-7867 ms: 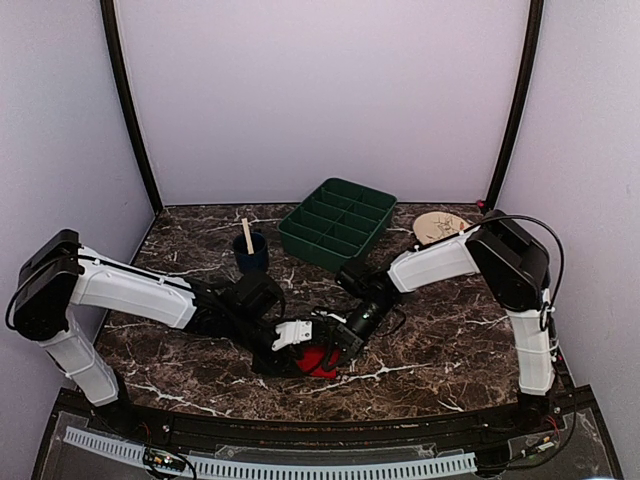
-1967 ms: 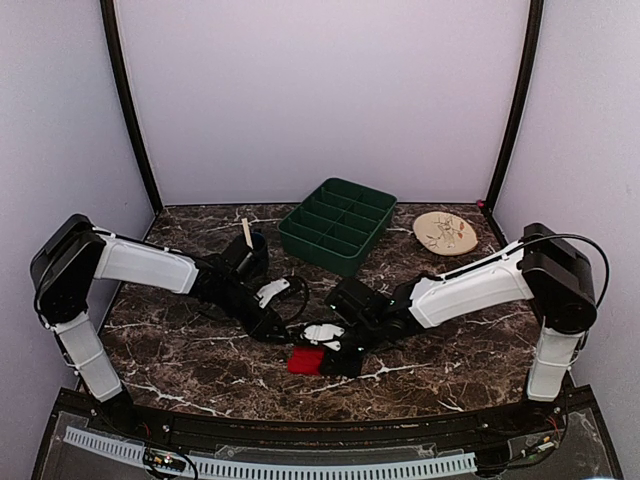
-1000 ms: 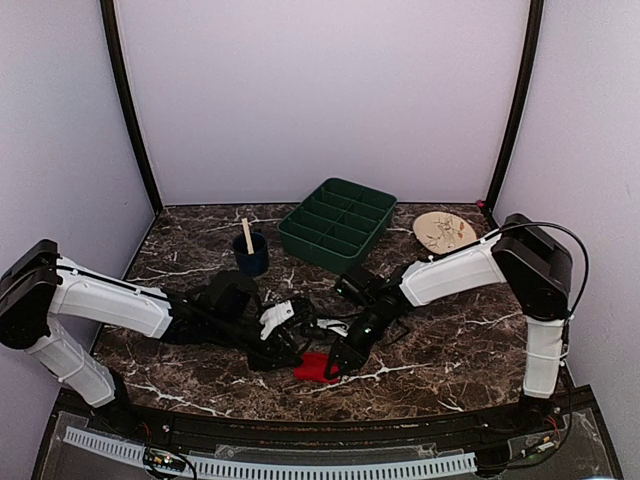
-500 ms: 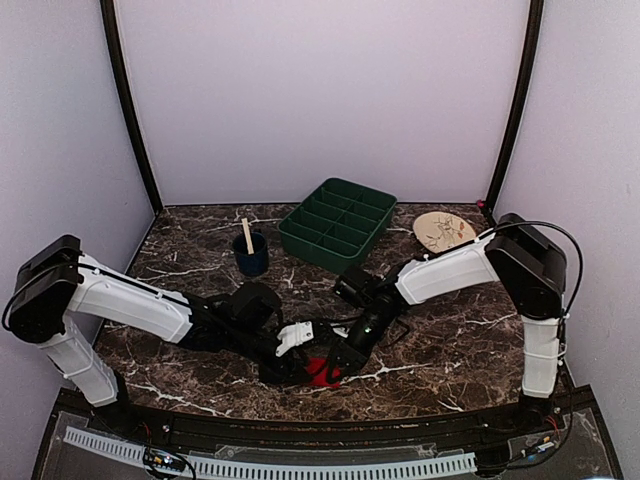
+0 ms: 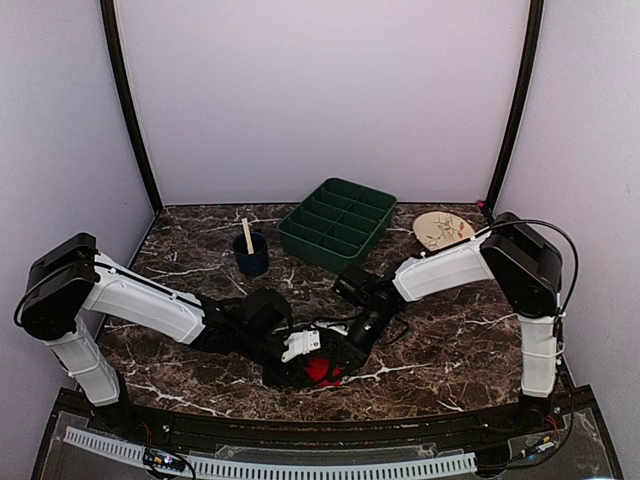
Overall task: Roll the socks
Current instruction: Roll the sock at the center of the board.
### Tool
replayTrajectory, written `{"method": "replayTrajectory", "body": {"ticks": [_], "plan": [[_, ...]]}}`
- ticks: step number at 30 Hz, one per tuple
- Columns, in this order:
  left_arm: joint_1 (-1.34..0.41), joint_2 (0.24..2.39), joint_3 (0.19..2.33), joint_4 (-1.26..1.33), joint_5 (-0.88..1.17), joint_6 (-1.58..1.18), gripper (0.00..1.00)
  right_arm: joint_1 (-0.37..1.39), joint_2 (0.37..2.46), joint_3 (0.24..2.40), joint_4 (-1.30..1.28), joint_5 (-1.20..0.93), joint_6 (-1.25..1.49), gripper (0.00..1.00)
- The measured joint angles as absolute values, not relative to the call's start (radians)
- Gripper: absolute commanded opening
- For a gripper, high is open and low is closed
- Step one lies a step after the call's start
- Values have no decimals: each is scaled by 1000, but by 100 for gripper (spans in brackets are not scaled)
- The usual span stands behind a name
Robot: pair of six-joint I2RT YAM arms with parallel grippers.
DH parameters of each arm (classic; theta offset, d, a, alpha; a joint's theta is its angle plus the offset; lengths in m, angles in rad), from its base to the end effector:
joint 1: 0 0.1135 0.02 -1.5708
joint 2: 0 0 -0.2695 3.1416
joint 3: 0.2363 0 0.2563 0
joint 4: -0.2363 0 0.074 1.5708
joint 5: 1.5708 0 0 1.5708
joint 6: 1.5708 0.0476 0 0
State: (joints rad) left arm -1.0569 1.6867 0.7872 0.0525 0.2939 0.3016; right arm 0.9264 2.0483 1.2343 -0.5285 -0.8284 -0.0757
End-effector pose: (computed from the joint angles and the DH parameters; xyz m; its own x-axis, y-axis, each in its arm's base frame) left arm 0.1513 -0.2962 0.1338 -0.0761 0.7132 -0.6968 0.9953 0.0959 -0.0105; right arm 0.2018 0.3269 0.1095 -0.5350 -0.7971 -0.2800 -0.6831 0.2131 0.6986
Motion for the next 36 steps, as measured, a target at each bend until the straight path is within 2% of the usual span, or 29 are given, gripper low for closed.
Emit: {"method": "replayTrajectory", "body": {"ticks": [3,6,9,11,15,18,30,36], "plan": [[-1058,1691,789,52,295,308,26,924,2053,1237,-532,-837,-77,0],[-1058,1703,801,46,306,314,15,921,2057,1242,-539,-841,-78,0],[-1058,1715,820,24,327,323,5,918,2061,1248,-553,-842,-78,5],[-1056,1721,834,9,342,330,2,915,2061,1248,-562,-842,-77,12],[-1044,1731,846,-6,377,330,1,910,2061,1248,-565,-841,-72,23],[-1029,1733,847,-12,409,321,1,902,2059,1245,-553,-850,-59,28],[-958,1754,872,-73,530,271,1,837,2001,1128,-415,-878,6,31],[-916,1788,914,-136,606,249,0,819,1938,1055,-344,-826,49,31]]}}
